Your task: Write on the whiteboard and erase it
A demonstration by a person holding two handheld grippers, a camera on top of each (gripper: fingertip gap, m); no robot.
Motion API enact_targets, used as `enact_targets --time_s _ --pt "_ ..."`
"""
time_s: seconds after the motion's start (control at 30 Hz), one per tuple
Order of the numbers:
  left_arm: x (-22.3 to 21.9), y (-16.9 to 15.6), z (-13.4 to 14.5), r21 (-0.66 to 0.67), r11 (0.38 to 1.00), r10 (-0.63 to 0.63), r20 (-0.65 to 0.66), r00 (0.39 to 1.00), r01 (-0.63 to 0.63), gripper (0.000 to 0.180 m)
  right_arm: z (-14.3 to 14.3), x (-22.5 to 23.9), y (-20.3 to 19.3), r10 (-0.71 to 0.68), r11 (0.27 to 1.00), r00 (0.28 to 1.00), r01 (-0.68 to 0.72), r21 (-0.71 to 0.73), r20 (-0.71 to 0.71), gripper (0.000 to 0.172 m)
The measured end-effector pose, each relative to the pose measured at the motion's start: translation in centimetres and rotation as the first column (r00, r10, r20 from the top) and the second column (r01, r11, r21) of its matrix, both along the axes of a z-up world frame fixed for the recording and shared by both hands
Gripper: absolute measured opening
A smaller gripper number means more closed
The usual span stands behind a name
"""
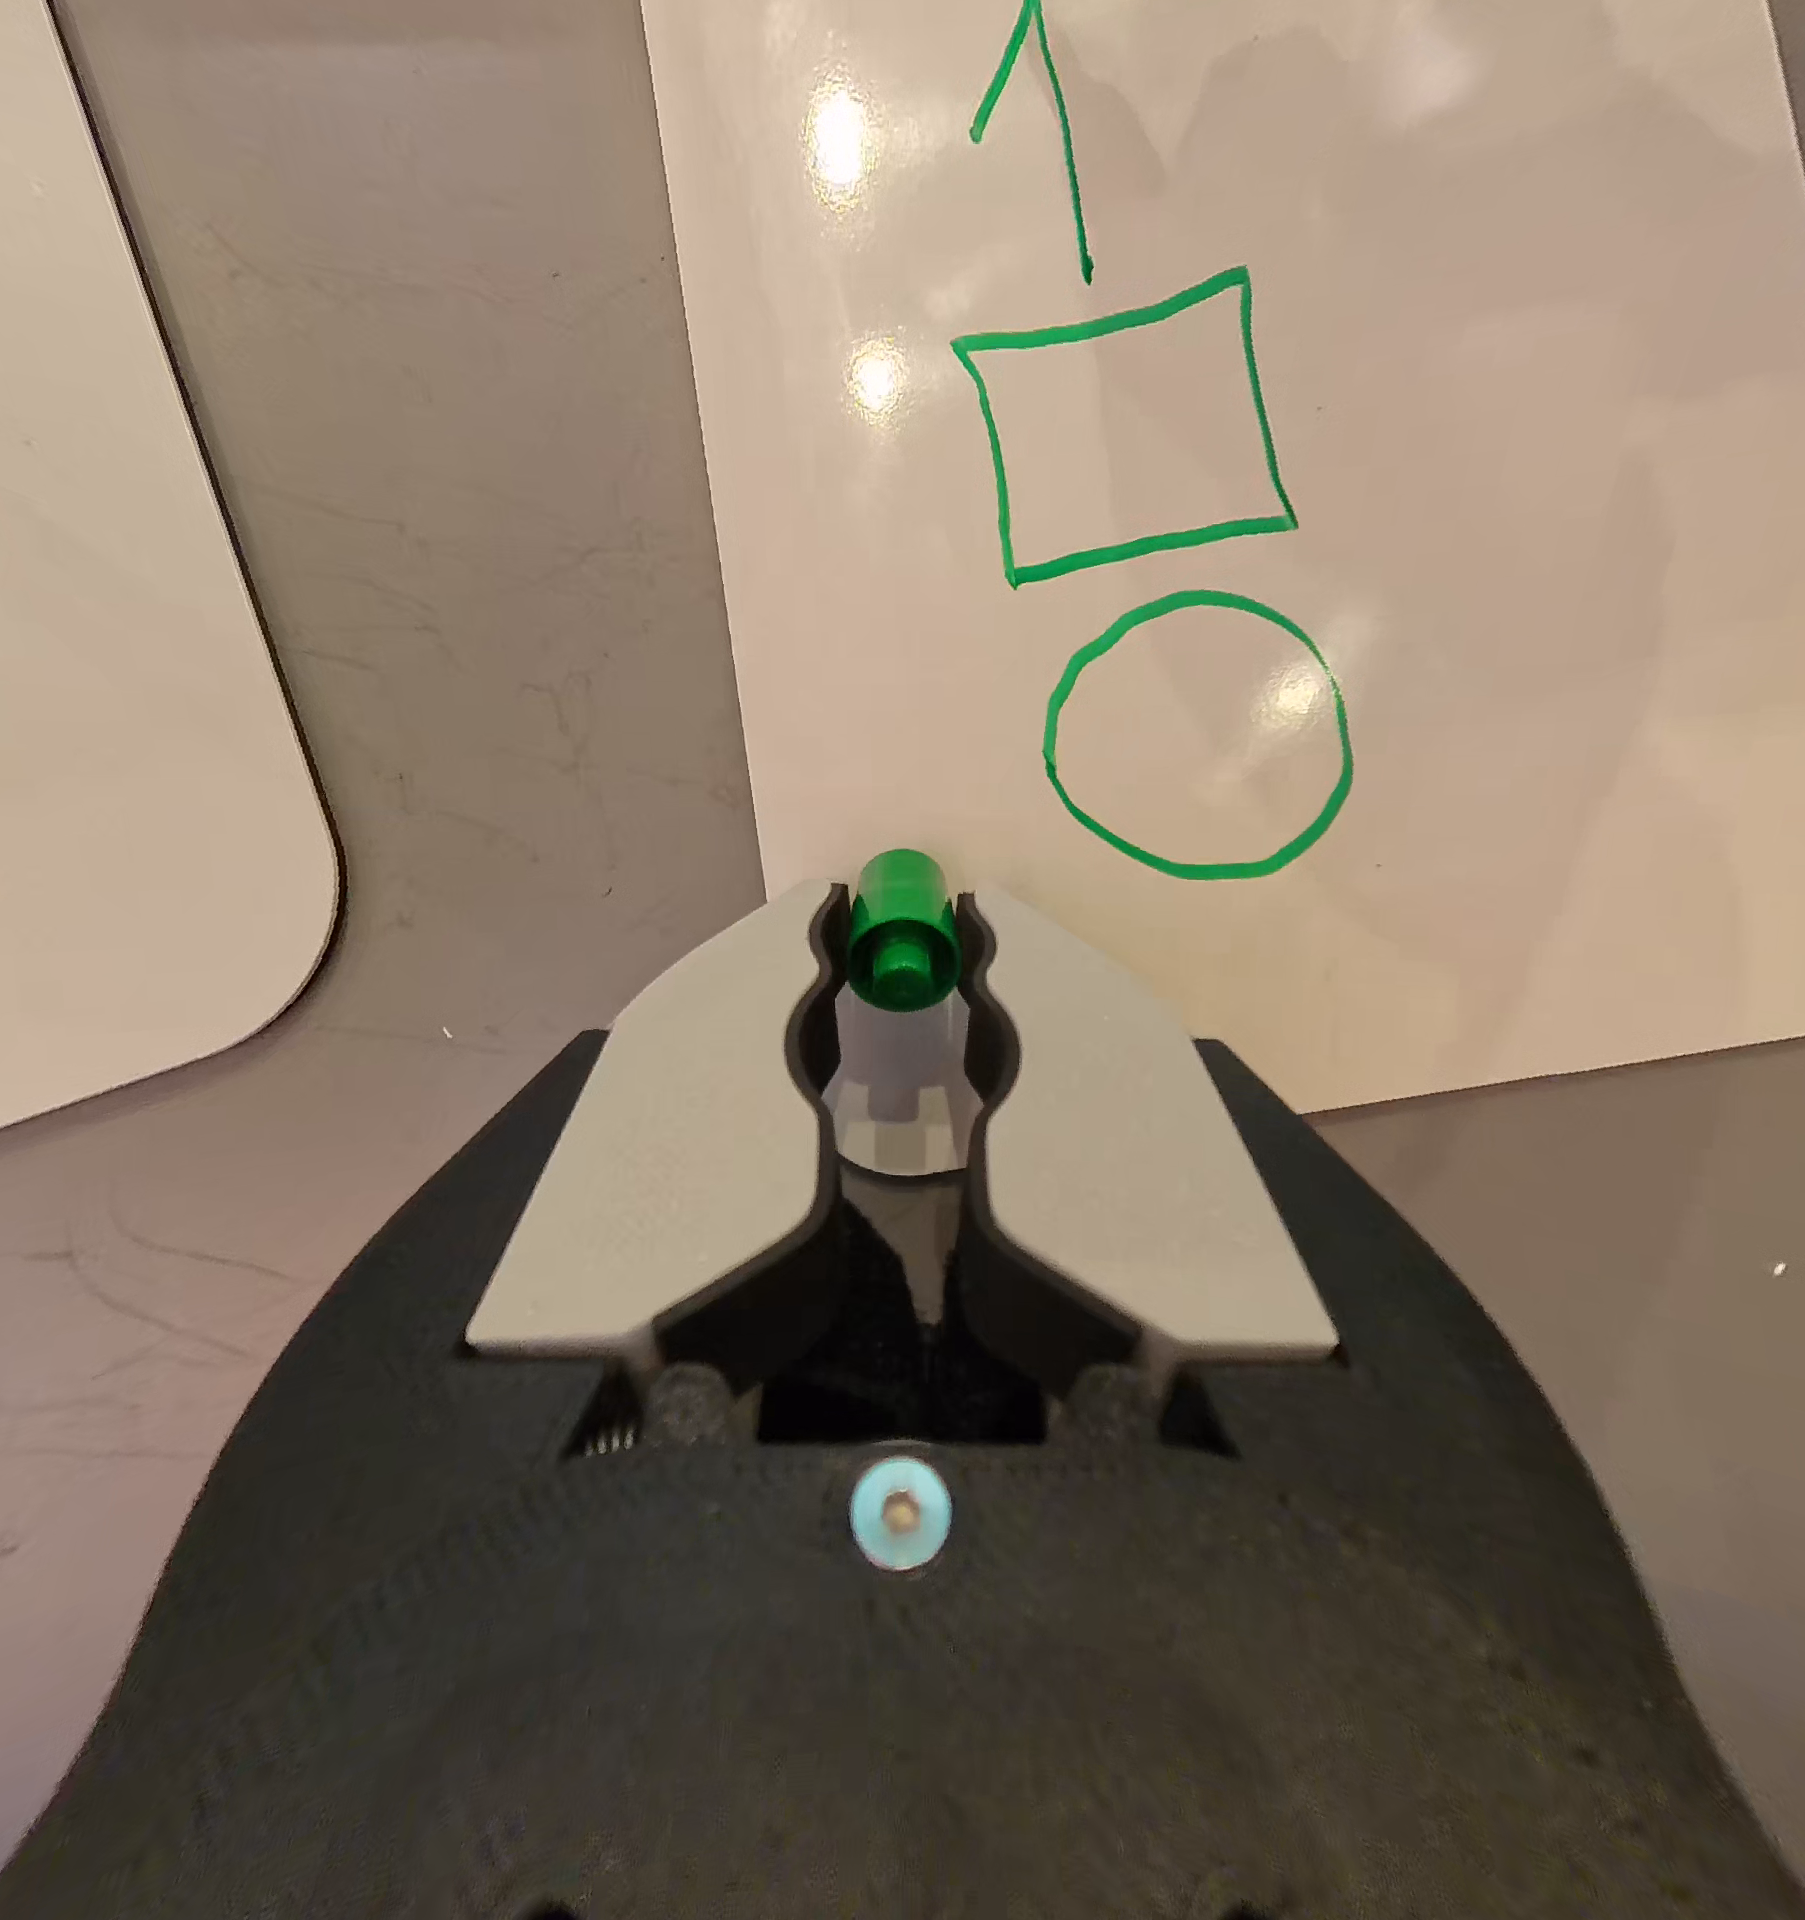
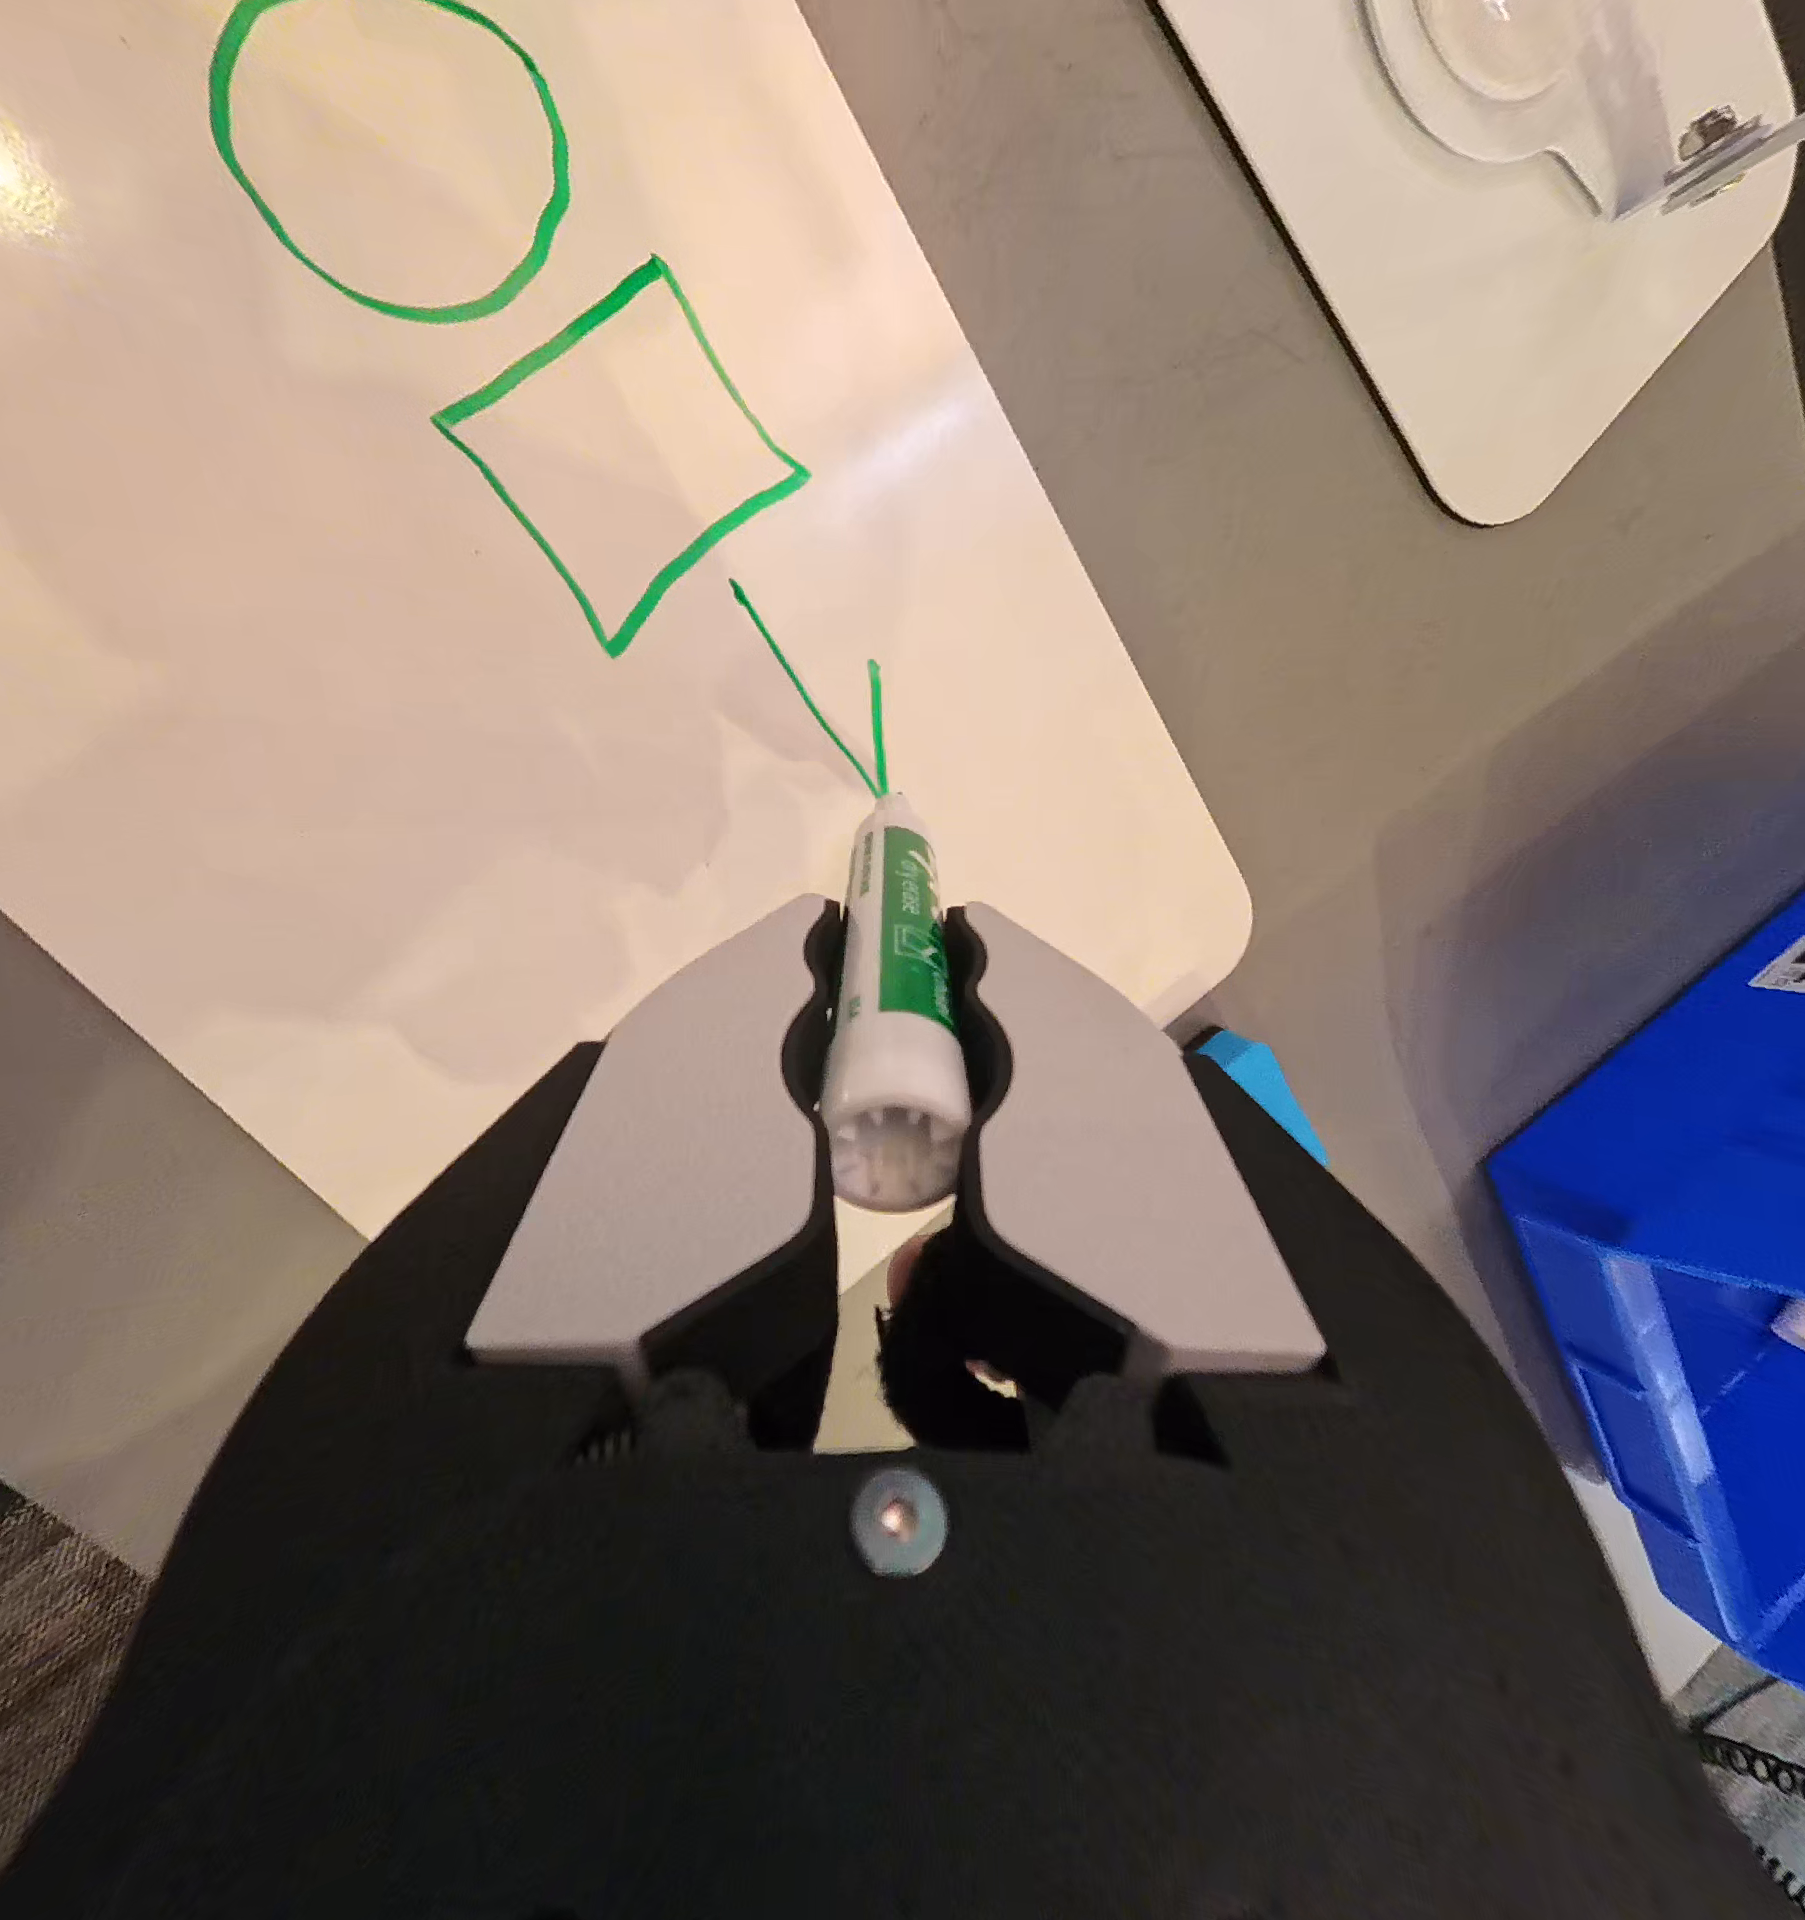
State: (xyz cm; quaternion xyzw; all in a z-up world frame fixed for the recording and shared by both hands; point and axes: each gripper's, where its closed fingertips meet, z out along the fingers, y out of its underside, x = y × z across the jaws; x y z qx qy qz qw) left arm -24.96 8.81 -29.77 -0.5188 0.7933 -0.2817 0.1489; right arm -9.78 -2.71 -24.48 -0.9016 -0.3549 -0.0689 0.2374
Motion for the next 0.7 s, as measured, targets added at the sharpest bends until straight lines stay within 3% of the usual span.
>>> enact_targets --time_s 0.53,0.7 --pt "0.0 0.0 0.0 -0.005 1.000 0.000 0.001 1.000 0.000 0.020 -0.2 -2.7 -1.3 0.061 0.998 0.998 -0.061 -0.019 -0.006 0.020" --pt "0.0 0.0 0.0 0.002 1.000 -0.001 -0.002 1.000 0.001 0.020 1.0 -0.8 -0.6 0.004 0.999 1.000 -0.004 0.032 -0.002 0.020"
